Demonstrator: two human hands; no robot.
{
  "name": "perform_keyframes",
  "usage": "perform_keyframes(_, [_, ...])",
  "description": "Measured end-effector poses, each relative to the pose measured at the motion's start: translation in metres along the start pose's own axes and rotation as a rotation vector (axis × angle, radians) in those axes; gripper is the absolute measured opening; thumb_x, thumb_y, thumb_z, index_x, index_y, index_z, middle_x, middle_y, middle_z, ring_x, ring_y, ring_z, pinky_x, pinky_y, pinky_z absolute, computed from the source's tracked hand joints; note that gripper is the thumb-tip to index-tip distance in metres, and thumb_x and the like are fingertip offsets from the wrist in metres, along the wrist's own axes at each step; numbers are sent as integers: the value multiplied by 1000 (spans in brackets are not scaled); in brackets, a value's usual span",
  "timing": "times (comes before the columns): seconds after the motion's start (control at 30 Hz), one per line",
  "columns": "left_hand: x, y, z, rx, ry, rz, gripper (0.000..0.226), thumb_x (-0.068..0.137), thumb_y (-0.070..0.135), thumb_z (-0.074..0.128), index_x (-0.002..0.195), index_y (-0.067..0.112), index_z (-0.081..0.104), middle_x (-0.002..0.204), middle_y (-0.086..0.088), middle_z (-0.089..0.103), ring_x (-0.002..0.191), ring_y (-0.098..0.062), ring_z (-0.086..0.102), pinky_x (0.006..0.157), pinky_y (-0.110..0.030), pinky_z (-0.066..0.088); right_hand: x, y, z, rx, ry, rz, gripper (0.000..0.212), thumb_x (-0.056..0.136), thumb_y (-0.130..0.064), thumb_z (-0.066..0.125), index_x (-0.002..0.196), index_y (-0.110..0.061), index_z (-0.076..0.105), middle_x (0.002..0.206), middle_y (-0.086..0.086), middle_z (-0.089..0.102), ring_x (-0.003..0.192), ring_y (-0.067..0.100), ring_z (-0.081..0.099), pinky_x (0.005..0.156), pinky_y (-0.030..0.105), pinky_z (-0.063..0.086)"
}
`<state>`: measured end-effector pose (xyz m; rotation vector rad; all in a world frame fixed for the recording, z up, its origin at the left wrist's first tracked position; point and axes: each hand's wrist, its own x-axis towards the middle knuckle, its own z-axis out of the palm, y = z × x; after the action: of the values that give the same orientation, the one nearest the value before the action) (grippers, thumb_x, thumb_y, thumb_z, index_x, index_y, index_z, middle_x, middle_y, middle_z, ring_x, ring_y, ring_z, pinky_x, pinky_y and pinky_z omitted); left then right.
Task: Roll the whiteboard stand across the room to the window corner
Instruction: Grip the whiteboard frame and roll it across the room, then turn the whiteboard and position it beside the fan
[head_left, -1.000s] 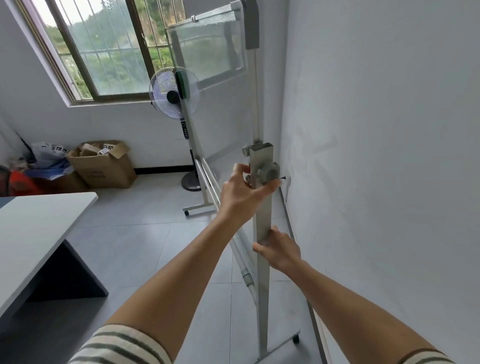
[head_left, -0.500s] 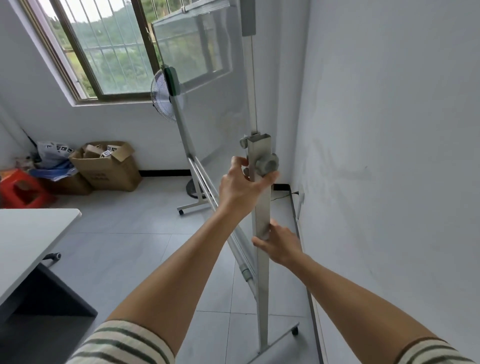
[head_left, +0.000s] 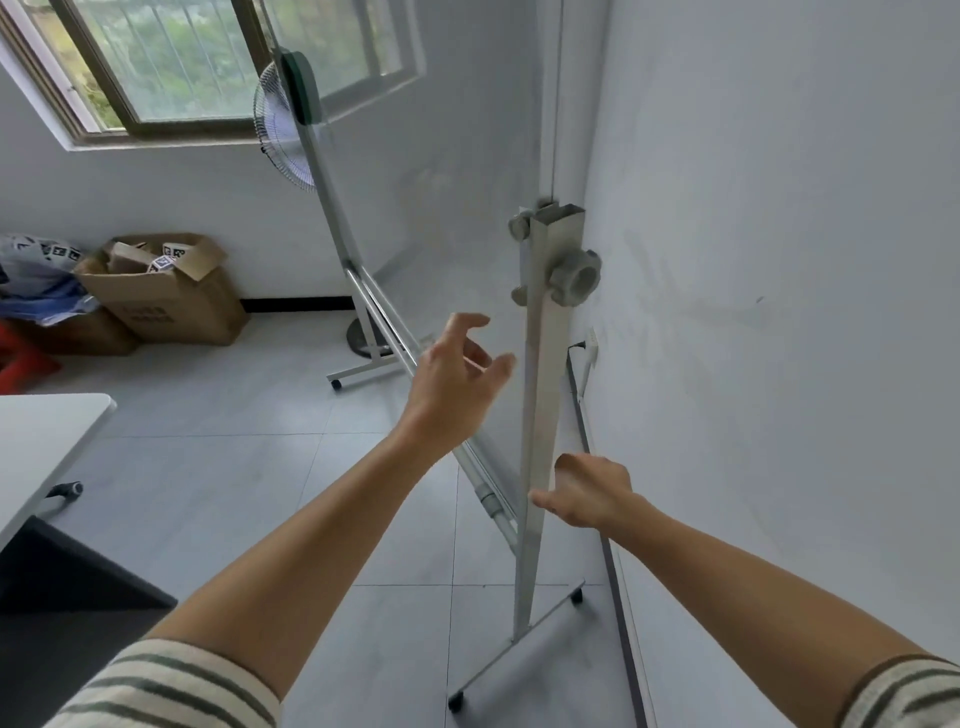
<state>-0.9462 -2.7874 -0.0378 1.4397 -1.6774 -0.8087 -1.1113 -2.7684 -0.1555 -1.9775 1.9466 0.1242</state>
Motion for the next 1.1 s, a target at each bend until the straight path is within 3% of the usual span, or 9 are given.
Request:
perform_keyframes(0.1, [-23,-66,-34,19,-102,-145,25,88,25,65,112,20,60,89,-11,68,81,-29,69,77,-48,59,-6,-20,31,90,-114,10,43,85,-54,55,81,-13,62,82,4,68,80,24,66,68,36,51])
perform_keyframes(0.23, [-68,-157,-95,74,-177,-323,16,89,21,62,105,18,62,79,-7,69,79,-25,71,77,-49,59,-10,-80,70,299,-103,13,38,86,-51,57,104,-19,66,101,-1,71,88,17,64,77,33,53])
perform_keyframes(0.4, [-116,-249,-183,124,-190,-485,15,89,22,63,104,18,62,79,-11,70,80,-30,70,74,-47,58,0,-165,115,418,-126,44,35,87,-47,59,109,-21,64,99,-2,73,87,15,67,82,34,53])
perform_keyframes(0.63, [-141,-329,-278,94,-47,-663,13,89,23,63,102,20,62,79,-10,71,79,-27,70,75,-47,60,41,-241,130,525,-153,46,31,85,-44,62,108,-23,62,82,-8,71,75,9,70,80,41,56])
perform_keyframes(0.77, [-117,-363,-307,15,36,-751,15,91,17,62,105,13,62,86,-17,70,81,-29,70,72,-42,58,96,-263,123,559,-149,56,25,86,-40,64,105,-24,62,79,-6,72,71,9,71,78,44,57])
perform_keyframes(0.97, [-30,-427,-361,-12,152,-809,16,91,19,63,106,14,63,86,-8,71,79,-23,71,66,-32,58,226,-302,108,610,-128,47,23,84,-39,66,102,-26,64,75,-5,73,72,11,71,74,45,58])
perform_keyframes(1.1, [54,-448,-398,-93,269,-833,10,89,15,65,99,15,65,83,-13,72,80,-31,71,68,-43,60,309,-341,70,679,-96,30,20,84,-38,66,102,-28,64,77,-4,74,75,11,71,73,46,58])
